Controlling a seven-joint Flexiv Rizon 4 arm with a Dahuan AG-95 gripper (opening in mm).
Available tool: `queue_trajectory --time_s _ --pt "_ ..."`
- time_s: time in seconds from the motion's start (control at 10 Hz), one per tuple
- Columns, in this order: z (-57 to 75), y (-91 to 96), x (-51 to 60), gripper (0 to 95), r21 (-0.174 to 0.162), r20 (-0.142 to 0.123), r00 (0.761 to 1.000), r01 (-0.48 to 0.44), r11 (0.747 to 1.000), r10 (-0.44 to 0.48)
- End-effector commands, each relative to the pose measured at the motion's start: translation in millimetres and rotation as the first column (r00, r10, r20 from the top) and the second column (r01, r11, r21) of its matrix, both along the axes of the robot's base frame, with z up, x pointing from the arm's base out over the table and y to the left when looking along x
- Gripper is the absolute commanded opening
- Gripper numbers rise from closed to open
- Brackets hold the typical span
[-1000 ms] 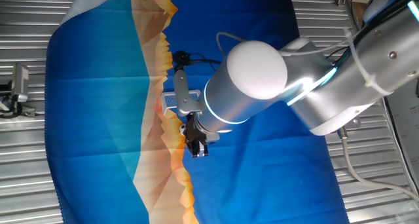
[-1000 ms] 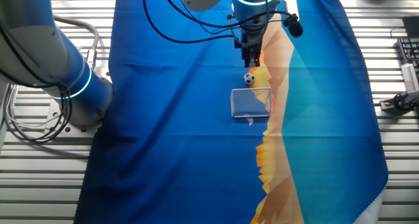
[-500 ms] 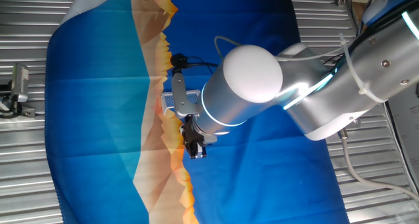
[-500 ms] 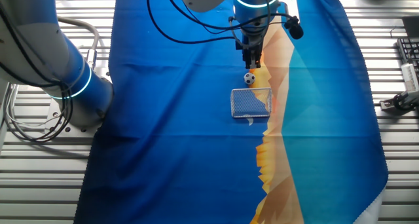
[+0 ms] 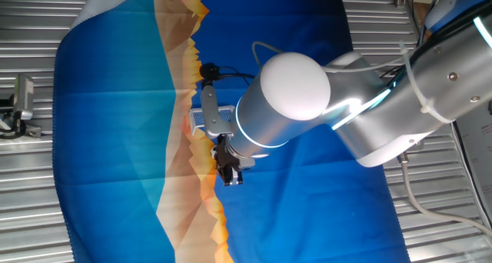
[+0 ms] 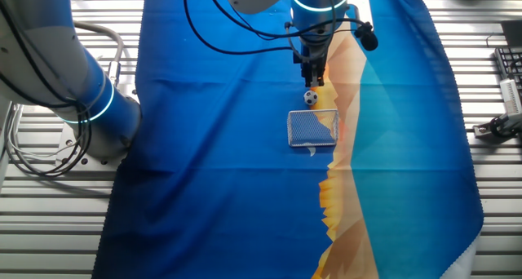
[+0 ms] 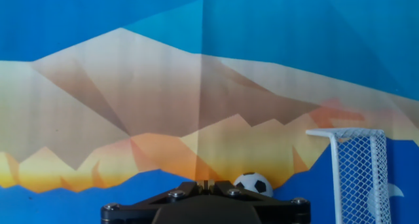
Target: Push the soccer ball into the goal
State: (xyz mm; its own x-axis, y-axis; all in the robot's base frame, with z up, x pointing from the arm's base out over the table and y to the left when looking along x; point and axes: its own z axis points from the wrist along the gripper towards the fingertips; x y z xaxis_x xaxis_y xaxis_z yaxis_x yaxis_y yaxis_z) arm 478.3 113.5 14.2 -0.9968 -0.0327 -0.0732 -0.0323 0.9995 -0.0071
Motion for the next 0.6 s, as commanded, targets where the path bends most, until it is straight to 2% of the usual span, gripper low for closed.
queue_trajectory --time_s 0.1,0.6 --pt "0.1 0.1 -0.6 0.0 -0.001 -0.006 1.0 0.002 1.0 -0.002" --pt "-1.1 -0.6 -3.2 0.0 -0.003 -0.015 1.0 0.006 1.0 -0.006"
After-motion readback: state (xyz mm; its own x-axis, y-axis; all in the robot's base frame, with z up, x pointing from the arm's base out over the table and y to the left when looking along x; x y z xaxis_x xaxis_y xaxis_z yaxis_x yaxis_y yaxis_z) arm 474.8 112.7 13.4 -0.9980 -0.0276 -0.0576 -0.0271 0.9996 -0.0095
